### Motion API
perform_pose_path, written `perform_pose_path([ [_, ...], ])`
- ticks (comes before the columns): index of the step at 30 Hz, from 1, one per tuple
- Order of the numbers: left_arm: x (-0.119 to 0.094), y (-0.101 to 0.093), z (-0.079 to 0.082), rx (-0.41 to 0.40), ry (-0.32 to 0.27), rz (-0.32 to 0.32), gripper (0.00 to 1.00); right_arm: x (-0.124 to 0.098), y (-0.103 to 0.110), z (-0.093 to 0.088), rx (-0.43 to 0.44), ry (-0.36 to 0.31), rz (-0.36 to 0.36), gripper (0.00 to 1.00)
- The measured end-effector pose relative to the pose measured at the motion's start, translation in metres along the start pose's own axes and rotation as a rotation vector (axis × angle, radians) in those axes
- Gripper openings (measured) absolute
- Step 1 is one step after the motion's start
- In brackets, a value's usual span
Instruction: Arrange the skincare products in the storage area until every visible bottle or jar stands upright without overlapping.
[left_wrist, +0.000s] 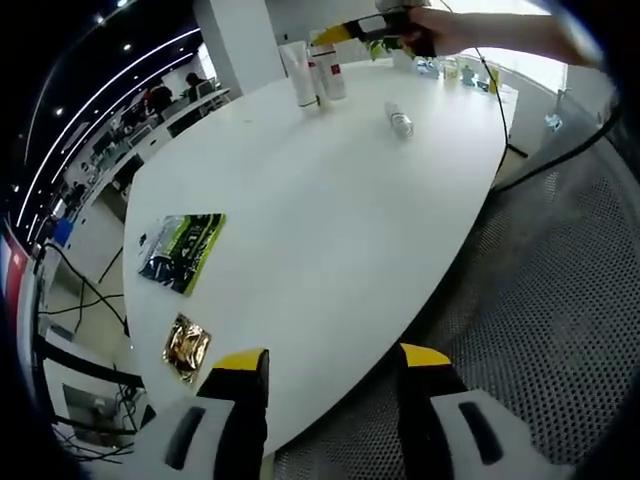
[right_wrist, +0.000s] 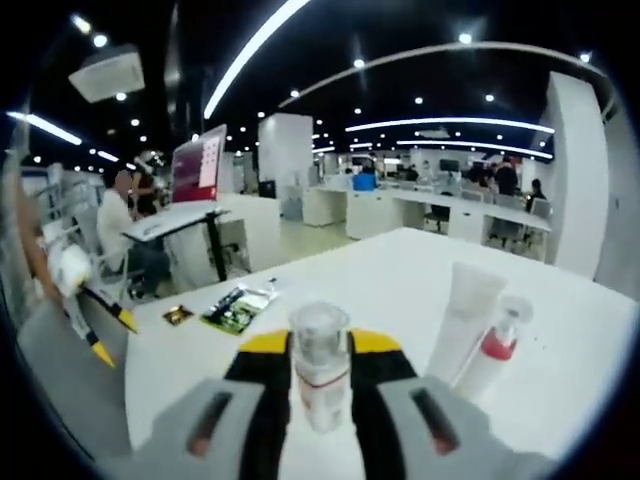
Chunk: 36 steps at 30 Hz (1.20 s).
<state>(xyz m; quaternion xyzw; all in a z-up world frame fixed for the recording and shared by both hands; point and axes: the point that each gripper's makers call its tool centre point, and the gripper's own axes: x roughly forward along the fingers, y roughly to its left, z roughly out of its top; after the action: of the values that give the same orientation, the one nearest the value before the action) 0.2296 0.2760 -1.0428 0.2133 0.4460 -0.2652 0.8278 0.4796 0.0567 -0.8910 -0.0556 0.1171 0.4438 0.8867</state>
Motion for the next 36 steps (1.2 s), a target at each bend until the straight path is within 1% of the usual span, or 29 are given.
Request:
perform_pose_path([
  [4, 0.001, 0.0, -0.001, -0.001, 0.007, -0.005, 0.52, 0.001, -0.01, 0.001, -0.006, -0.019, -0.011, 0.2],
  [8, 0.001, 0.0, -0.001, -0.002, 0.006, -0.004, 0.52, 0.004, -0.018, -0.004, -0.014, -0.013, -0.009, 0.2],
  [9, 0.001, 0.0, -0.001, -0.001, 0.006, -0.004, 0.52, 0.005, -0.021, -0.008, -0.009, -0.002, -0.008, 0.2],
  [13, 0.001, 0.0, 0.0, 0.001, 0.003, -0.007, 0.51, 0.008, -0.029, -0.012, 0.017, 0.003, -0.015, 0.2],
  [15, 0.001, 0.001, 0.0, 0.002, 0.009, -0.007, 0.51, 0.011, -0.033, -0.015, 0.01, 0.007, -0.021, 0.2],
  [23, 0.002, 0.003, -0.002, -0.001, 0.017, -0.006, 0.5, 0.022, -0.042, -0.023, -0.025, 0.019, -0.012, 0.2],
  [28, 0.002, 0.003, -0.003, 0.0, 0.022, -0.008, 0.49, 0.028, -0.048, -0.031, -0.031, 0.036, -0.015, 0.2],
  [36, 0.002, 0.003, -0.005, 0.001, 0.029, -0.01, 0.47, 0.031, -0.052, -0.039, -0.032, 0.05, -0.022, 0.2],
])
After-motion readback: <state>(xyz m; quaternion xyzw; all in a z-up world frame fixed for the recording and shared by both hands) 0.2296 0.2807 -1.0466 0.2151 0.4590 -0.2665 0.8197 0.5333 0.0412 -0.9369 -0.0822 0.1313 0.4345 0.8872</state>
